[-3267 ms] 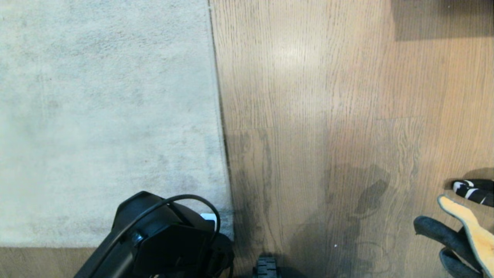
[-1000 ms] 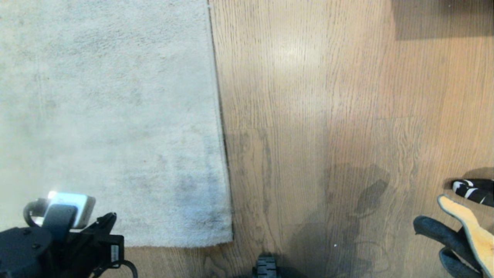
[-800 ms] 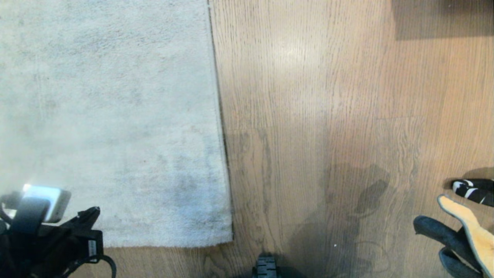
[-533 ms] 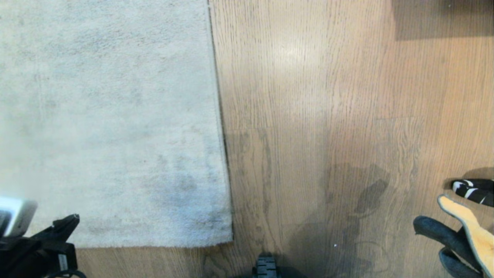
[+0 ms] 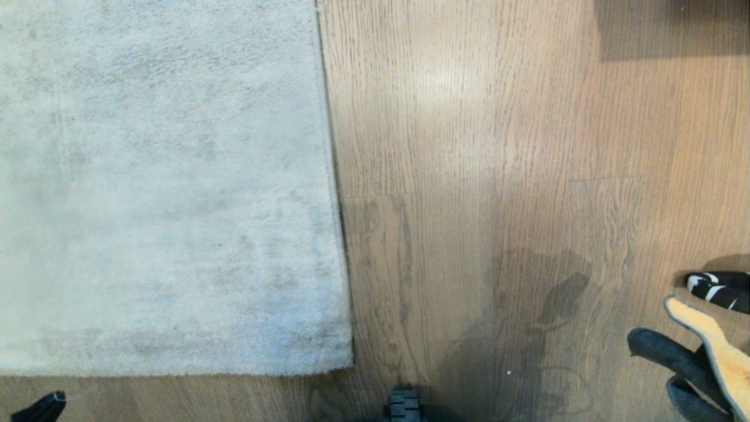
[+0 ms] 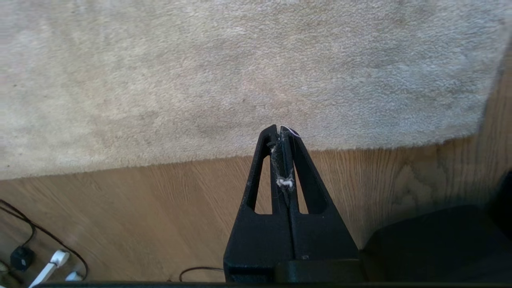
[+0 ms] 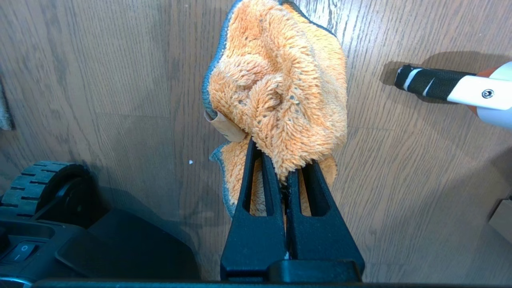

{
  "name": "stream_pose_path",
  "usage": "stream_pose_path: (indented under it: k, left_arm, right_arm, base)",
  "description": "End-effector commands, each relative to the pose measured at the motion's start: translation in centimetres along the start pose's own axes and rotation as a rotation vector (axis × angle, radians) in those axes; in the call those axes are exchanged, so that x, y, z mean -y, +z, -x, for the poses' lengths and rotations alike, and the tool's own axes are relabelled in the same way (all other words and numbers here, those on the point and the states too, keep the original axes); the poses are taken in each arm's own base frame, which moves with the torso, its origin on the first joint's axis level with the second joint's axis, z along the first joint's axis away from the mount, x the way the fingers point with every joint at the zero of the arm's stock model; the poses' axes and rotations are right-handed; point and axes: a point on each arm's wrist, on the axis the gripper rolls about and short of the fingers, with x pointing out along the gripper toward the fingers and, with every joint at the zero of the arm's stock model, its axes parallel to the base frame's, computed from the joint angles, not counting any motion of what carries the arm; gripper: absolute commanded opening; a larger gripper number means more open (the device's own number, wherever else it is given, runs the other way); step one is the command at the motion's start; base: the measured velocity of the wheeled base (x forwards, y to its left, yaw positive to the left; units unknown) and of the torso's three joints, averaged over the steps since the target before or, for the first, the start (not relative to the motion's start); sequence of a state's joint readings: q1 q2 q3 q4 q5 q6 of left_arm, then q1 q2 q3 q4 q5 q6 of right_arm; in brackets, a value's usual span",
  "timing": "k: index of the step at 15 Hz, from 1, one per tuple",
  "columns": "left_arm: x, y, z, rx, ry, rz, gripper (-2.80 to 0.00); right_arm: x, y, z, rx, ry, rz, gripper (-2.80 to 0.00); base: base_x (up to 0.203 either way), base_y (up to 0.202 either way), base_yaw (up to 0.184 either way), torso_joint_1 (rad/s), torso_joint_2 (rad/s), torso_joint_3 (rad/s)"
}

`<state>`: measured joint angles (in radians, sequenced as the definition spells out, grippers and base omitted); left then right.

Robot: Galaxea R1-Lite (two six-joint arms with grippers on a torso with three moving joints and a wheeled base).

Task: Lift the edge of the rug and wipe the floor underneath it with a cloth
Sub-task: Put down the rag

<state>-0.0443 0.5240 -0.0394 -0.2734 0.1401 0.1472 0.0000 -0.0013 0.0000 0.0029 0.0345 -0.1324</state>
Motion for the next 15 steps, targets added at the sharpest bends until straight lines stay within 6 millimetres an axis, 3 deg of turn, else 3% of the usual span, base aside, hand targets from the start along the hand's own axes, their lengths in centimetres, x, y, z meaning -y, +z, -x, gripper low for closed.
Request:
stream_pose_path:
  k: [1,6,15]
  left_arm:
    - [-0.2,-1.3,2.6,0.146,0.023,0.020,-2.80]
    - [0.3,-4.1,4.3,0.200,-0.014,0.062,-2.80]
    - [0.3,-4.3,4.6,0.249,-0.020,0.068,-2.80]
  right_arm:
    - [0.0,0.0,0.0,-0.001,0.001,0.001,-2.80]
    - [0.0,0.0,0.0,-0.001,0.001,0.001,-2.80]
    - [0.0,0.0,0.0,-0.001,0.001,0.001,-2.80]
  base:
    - [0.000,0.000,0.000,0.000,0.00,0.000]
    - [0.000,0.000,0.000,0.000,0.00,0.000]
    - [0.000,0.000,0.000,0.000,0.00,0.000]
